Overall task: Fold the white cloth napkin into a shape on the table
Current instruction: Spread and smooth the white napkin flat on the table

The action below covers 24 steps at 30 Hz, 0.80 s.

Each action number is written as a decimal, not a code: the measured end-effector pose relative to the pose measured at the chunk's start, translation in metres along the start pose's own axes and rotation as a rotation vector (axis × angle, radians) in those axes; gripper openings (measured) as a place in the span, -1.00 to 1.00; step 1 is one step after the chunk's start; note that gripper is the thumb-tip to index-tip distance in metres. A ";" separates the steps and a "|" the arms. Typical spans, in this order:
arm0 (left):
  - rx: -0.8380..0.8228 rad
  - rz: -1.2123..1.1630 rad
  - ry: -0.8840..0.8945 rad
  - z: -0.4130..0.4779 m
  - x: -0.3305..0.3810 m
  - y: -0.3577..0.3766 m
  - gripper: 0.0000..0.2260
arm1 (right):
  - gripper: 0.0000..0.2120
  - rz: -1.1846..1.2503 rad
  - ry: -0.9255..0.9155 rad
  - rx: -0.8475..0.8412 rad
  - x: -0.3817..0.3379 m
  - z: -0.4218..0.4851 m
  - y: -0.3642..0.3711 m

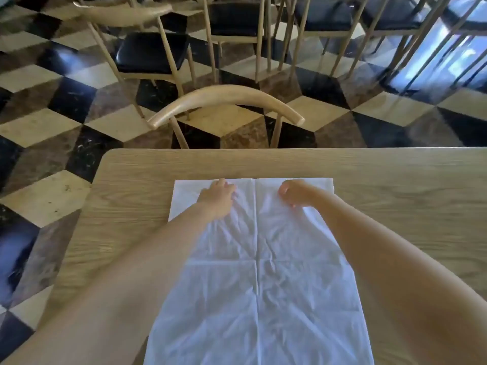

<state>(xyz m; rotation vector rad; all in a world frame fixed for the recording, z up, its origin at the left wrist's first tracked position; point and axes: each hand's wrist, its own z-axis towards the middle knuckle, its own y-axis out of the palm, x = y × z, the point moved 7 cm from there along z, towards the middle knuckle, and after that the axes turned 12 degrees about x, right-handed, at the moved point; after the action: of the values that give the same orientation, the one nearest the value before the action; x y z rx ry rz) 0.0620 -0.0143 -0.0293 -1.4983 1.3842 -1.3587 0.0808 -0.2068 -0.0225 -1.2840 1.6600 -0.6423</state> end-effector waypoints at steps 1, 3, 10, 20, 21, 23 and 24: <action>0.042 0.052 -0.002 0.005 -0.001 -0.002 -0.70 | -0.73 -0.019 -0.025 0.069 -0.001 0.006 -0.006; 0.129 0.122 0.002 0.019 -0.006 -0.005 -0.66 | -0.69 -0.079 -0.058 0.186 -0.002 0.019 -0.015; 0.126 0.162 0.016 0.053 -0.012 -0.017 -0.83 | -0.75 -0.283 -0.096 0.201 -0.002 0.047 -0.024; -0.212 -0.109 0.135 0.055 -0.035 -0.030 -0.73 | -0.71 -0.197 -0.138 0.164 0.019 0.055 -0.034; -0.171 -0.100 0.147 0.059 -0.037 -0.035 -0.69 | -0.74 -0.180 -0.131 0.208 0.021 0.056 -0.036; -0.078 -0.056 0.161 0.070 -0.039 -0.043 -0.74 | -0.79 -0.162 -0.120 0.292 0.023 0.062 -0.043; -0.034 -0.022 0.154 0.077 -0.042 -0.046 -0.82 | -0.81 -0.188 -0.117 0.325 0.024 0.065 -0.045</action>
<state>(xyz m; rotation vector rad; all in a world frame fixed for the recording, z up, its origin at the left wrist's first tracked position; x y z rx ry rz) 0.1525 0.0227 -0.0135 -1.4602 1.4964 -1.4978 0.1585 -0.2352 -0.0229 -1.2208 1.2878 -0.8926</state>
